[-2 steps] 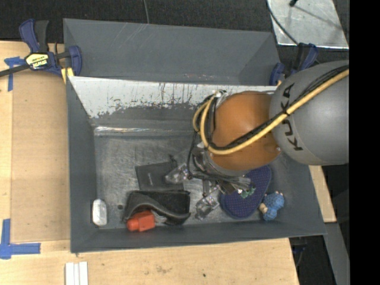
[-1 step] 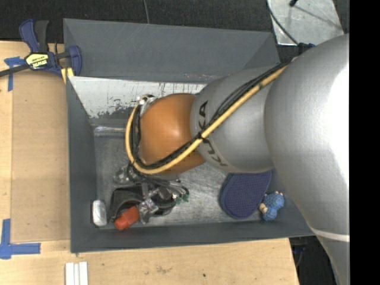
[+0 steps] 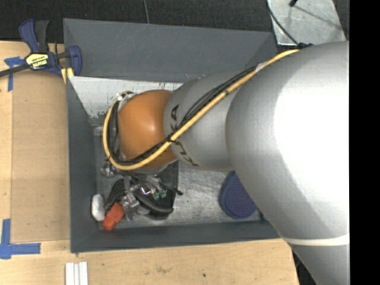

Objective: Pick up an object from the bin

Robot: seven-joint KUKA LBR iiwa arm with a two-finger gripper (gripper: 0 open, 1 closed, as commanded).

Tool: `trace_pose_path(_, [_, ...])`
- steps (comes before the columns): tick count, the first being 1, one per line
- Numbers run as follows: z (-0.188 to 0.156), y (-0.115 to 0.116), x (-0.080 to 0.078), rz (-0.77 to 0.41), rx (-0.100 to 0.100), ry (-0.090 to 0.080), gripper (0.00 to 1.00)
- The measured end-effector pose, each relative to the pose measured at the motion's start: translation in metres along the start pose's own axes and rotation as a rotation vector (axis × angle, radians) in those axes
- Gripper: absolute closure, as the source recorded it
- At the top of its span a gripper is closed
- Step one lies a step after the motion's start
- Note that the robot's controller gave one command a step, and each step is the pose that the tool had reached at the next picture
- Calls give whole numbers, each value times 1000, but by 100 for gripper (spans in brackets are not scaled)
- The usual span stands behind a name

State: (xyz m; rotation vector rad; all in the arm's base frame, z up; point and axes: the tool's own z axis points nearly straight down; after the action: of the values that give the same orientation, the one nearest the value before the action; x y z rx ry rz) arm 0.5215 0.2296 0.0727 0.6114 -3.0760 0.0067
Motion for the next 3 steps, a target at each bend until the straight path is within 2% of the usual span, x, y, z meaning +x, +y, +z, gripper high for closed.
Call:
trace_pose_path(1, [-62,20,29,-30,-4,-14,0])
trace_pose_path(2, [-31,19,31,17,-4,-5,0])
trace_pose_path(3, [-2,10,33,-138,-4,-26,0])
